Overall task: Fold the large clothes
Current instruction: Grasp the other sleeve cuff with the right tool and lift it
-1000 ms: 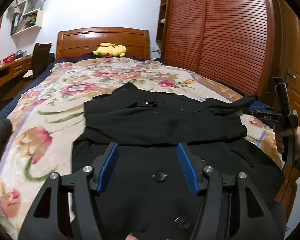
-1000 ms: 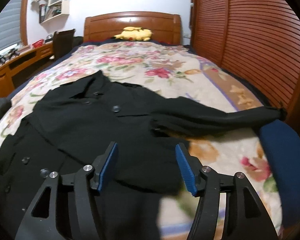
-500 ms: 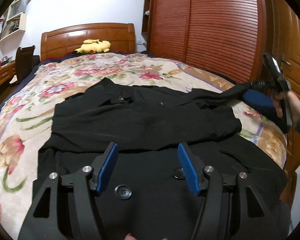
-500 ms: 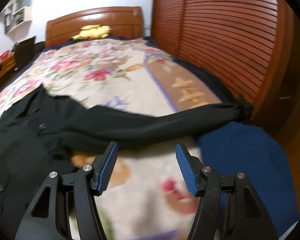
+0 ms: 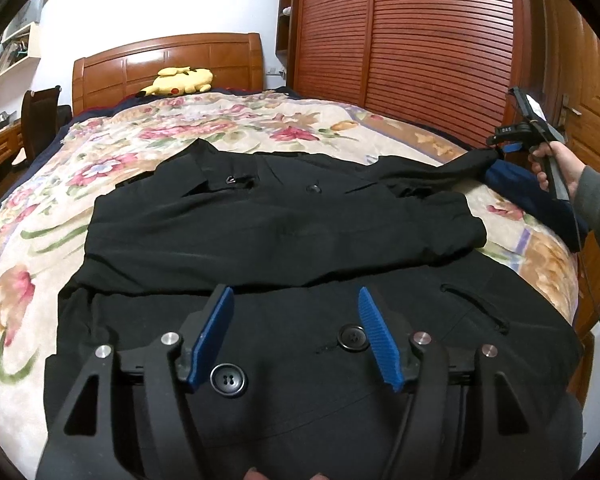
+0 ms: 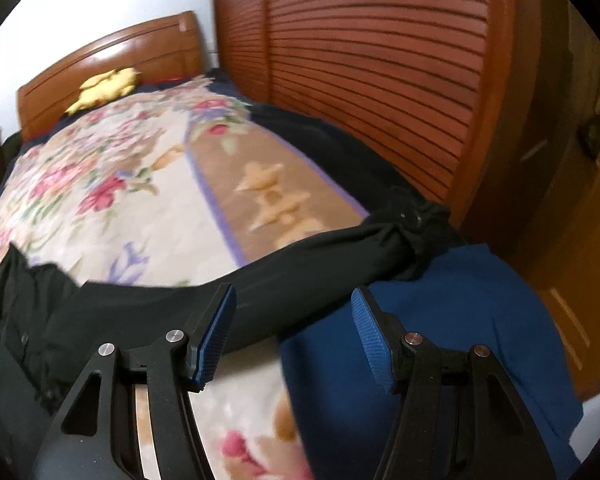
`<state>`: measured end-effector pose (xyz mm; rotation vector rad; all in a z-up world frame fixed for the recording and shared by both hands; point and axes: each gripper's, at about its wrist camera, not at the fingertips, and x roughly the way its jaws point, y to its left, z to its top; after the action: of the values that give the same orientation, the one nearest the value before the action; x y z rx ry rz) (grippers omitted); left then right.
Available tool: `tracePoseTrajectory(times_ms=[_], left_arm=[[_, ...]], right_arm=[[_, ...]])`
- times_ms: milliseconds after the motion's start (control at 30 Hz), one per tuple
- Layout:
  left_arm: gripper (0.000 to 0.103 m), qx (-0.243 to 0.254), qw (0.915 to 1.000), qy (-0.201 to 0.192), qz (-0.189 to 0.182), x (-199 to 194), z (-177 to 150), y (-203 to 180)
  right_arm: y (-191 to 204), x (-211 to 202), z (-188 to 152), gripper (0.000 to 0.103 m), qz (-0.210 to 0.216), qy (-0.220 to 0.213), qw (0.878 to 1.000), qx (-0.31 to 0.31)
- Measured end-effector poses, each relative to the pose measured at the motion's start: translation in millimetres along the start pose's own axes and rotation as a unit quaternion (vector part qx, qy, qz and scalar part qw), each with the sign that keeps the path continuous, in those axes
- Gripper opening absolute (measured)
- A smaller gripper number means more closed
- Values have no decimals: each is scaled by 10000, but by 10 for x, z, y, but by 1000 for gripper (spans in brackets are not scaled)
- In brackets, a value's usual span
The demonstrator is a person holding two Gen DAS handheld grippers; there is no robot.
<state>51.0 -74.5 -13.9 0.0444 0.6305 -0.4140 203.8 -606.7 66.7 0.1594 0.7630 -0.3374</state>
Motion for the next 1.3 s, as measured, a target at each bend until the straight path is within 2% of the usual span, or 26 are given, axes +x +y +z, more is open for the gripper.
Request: tracePoseTrajectory(times_ms=[333, 400, 467, 533, 567, 667, 833, 1000, 1300], left_arm=[[67, 22, 9999, 101, -27, 82, -16, -10], [68, 23, 9999, 118, -36, 90, -17, -6], [68, 18, 9999, 126, -29, 100, -11, -1], [68, 7, 9999, 134, 0, 104, -11, 8], [68, 1, 9999, 134, 6, 105, -9, 14], [68, -27, 9999, 108, -10, 92, -8, 31], [69, -24, 10000, -6, 35, 8, -5, 57], [69, -51, 9999, -98, 80, -97, -10, 107], [69, -133, 9995, -226, 158, -299, -29, 231]], right_arm=[[-54, 441, 35, 61, -95, 328, 9990, 303], [-30, 476, 27, 52, -230, 280, 9990, 265], [-18, 500, 25, 28, -292, 237, 9990, 223], [9, 472, 35, 11, -361, 129, 9992, 110], [34, 415, 42, 7, -363, -1, 9993, 47], [155, 238, 65, 3, -383, -318, 9985, -221], [466, -202, 84, 2, -85, -699, 9952, -683], [882, -666, 8, 2, 275, -963, 9875, -1215], [1619, -1176, -130, 2, 773, -1203, 9711, -1910]])
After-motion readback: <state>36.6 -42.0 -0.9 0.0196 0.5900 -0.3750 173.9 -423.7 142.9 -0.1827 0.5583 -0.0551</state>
